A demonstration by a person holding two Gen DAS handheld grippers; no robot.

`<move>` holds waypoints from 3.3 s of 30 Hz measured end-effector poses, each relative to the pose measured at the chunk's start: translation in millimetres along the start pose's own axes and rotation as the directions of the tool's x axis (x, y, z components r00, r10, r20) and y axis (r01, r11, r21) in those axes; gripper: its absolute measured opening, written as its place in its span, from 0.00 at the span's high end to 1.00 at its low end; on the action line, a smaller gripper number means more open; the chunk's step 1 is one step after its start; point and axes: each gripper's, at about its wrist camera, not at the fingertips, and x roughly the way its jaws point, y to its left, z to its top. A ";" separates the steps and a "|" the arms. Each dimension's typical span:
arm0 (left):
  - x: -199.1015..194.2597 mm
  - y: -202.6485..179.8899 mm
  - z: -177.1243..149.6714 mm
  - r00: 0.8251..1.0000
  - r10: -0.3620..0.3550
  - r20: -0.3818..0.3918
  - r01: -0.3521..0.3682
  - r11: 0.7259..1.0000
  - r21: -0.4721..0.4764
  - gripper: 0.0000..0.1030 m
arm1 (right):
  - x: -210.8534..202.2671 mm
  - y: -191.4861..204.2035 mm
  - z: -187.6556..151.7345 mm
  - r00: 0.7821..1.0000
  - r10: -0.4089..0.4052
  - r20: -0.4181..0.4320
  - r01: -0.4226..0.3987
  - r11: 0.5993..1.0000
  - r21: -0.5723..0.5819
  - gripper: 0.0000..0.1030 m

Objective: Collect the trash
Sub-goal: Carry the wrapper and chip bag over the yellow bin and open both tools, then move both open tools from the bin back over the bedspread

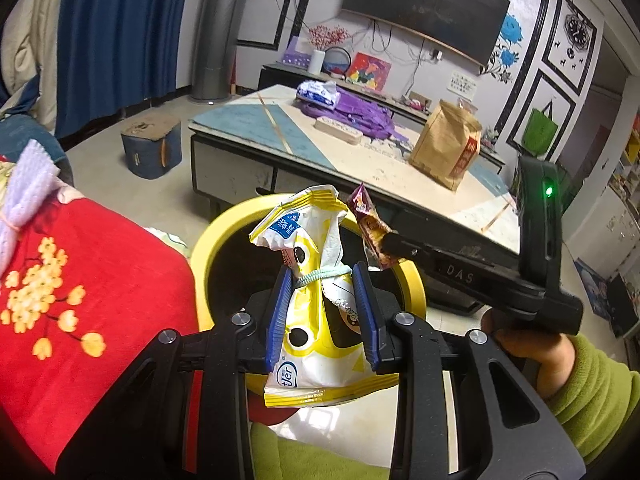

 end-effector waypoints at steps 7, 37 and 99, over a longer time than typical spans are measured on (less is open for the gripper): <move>23.7 -0.3 -3.5 0.999 0.014 -0.047 -0.013 1.000 0.023 0.76 | 5.2 -12.0 -1.2 1.000 -0.001 -0.028 0.002 0.999 0.037 0.94; -13.4 21.2 12.9 0.993 0.109 0.053 -0.105 0.992 -0.067 0.11 | -11.4 -10.9 4.5 0.998 -0.034 0.054 0.030 0.998 0.057 0.33; -190.8 115.2 -13.1 0.839 0.462 0.287 -0.374 0.873 -0.312 0.11 | -48.3 182.2 -14.7 0.975 0.200 0.094 -0.162 0.936 -0.314 0.08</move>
